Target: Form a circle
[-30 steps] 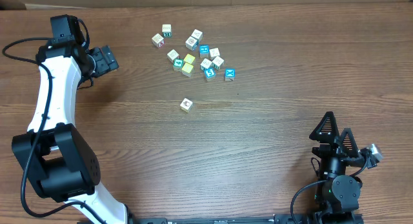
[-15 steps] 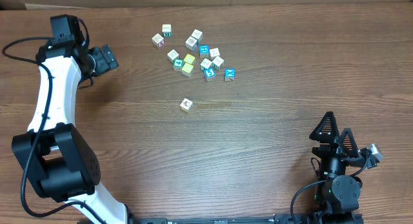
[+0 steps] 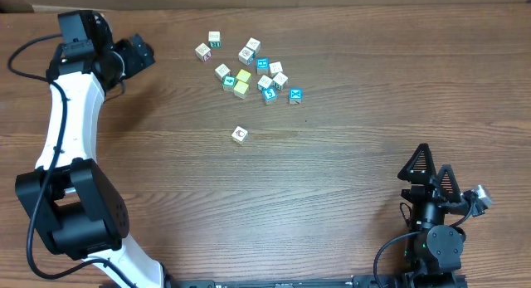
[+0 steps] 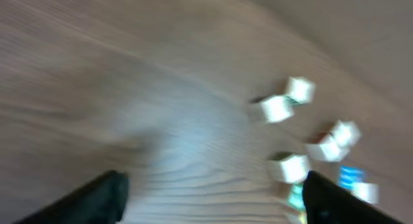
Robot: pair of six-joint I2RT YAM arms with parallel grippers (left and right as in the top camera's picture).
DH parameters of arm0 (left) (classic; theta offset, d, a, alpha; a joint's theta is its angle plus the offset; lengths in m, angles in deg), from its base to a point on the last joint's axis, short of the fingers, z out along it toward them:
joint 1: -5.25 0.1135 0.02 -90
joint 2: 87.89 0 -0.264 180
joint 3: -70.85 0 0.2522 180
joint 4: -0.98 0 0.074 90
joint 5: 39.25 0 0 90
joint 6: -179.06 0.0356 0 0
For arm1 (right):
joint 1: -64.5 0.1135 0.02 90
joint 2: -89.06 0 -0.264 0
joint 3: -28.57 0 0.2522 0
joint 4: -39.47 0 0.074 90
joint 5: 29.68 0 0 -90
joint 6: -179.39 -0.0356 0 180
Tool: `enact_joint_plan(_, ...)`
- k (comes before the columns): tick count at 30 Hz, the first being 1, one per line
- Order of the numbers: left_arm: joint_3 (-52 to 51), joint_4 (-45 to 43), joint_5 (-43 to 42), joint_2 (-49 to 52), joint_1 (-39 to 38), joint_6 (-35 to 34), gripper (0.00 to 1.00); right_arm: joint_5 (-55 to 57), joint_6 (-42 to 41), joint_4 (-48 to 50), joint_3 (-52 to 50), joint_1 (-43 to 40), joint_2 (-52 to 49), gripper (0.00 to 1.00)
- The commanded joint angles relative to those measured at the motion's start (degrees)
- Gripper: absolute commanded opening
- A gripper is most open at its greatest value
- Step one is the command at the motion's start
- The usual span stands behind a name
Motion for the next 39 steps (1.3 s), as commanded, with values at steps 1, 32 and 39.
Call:
enact_joint_plan(1,2.4,1.7,-7.6,0.0,-2.4,-5.4,0.74,0.4,0.0,0.0,-0.6,-0.2,0.6,1.00)
enact_joint_plan(32,9.8,-4.9,18.0,17.4,-22.9,-11.7,0.51,0.4,0.0,0.0,-0.6,-0.2,0.6,1.00)
enact_joint_plan(39,9.8,-6.2,18.0,20.7,-22.9,-11.6,0.57,0.4,0.0,0.0,-0.6,-0.2,0.6,1.00)
